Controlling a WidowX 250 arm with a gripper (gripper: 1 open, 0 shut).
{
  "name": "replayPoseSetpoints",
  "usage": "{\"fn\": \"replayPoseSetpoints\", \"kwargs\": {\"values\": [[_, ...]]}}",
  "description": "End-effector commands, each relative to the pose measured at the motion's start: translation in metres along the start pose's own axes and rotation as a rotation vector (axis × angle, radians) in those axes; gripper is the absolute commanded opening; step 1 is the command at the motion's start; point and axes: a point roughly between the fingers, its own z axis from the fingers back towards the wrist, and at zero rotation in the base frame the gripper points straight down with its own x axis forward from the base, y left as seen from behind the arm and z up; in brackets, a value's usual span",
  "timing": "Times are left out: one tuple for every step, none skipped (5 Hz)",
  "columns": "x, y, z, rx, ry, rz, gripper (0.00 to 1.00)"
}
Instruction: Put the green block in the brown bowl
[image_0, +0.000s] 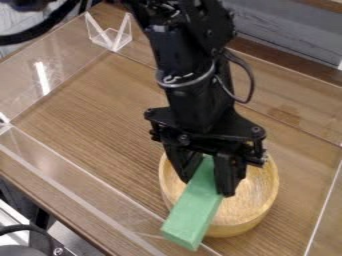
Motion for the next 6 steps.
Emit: {"fn": "replayPoseSetpoints", "kwargs": {"values": [[0.005, 0.000, 0.005, -0.013, -0.039, -0.005, 0.00], [0.005, 0.001, 0.002, -0.015, -0.043, -0.005, 0.00], [0.006, 0.002, 0.000, -0.016, -0.047, -0.005, 0.00], [0.007, 0.003, -0.003, -0.018, -0.052, -0.005, 0.00], [0.008, 0.004, -0.005, -0.021, -0.055, -0.005, 0.00], [0.009, 0.005, -0.007, -0.023, -0.058, -0.005, 0.00]]}}
